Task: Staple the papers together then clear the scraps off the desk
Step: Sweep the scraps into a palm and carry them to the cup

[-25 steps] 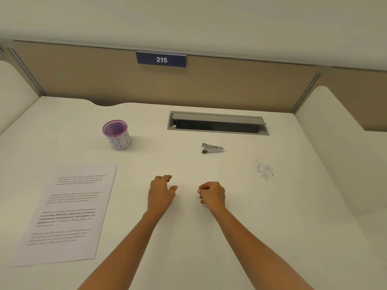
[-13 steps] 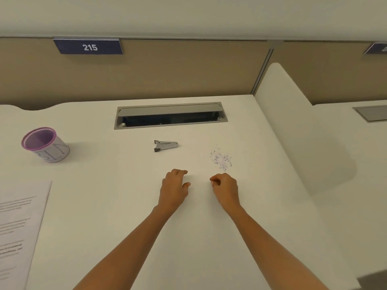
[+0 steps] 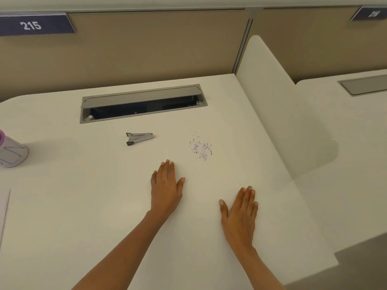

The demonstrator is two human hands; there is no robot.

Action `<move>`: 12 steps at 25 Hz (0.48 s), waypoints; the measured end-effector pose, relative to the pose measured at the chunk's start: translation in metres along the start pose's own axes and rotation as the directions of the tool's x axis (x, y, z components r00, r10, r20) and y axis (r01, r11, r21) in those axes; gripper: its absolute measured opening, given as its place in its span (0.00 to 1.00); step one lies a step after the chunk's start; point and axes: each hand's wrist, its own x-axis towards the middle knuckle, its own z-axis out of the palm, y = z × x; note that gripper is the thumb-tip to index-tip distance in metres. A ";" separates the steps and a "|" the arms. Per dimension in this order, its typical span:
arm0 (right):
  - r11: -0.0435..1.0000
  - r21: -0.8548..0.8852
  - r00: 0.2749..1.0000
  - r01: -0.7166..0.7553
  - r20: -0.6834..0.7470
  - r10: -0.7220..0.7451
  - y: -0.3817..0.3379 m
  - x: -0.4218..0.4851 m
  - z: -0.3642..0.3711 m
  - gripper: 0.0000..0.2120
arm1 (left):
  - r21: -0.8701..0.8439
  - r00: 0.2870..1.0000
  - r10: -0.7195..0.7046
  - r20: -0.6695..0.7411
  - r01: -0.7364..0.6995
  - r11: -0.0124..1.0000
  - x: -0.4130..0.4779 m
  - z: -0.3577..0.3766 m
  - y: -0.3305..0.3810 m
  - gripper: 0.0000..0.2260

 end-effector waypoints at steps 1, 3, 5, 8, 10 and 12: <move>1.000 -0.020 1.000 -0.001 0.026 0.001 -0.004 0.003 0.000 0.40 | 0.009 1.000 0.003 0.015 -0.003 1.000 -0.002 0.001 0.000 0.30; 1.000 -0.018 0.997 0.017 0.073 -0.015 -0.021 0.016 0.002 0.41 | 0.027 0.999 0.002 0.035 -0.002 1.000 -0.002 0.002 0.000 0.30; 0.997 -0.001 0.990 0.073 0.119 -0.073 -0.043 0.035 0.004 0.40 | 0.041 0.998 0.013 0.055 -0.015 0.999 -0.001 0.001 -0.003 0.31; 0.970 0.052 0.953 0.238 0.181 -0.244 -0.064 0.060 0.003 0.39 | 0.047 0.996 0.051 0.069 -0.054 0.997 -0.001 -0.001 -0.009 0.32; 0.933 0.152 0.912 0.326 0.209 -0.353 -0.061 0.062 -0.003 0.36 | 0.043 0.996 0.063 0.064 -0.066 0.997 -0.001 -0.002 -0.012 0.31; 0.913 0.165 0.891 0.374 0.208 -0.403 -0.041 0.041 -0.012 0.35 | 0.037 0.996 0.070 0.058 -0.073 0.997 -0.003 -0.002 -0.014 0.31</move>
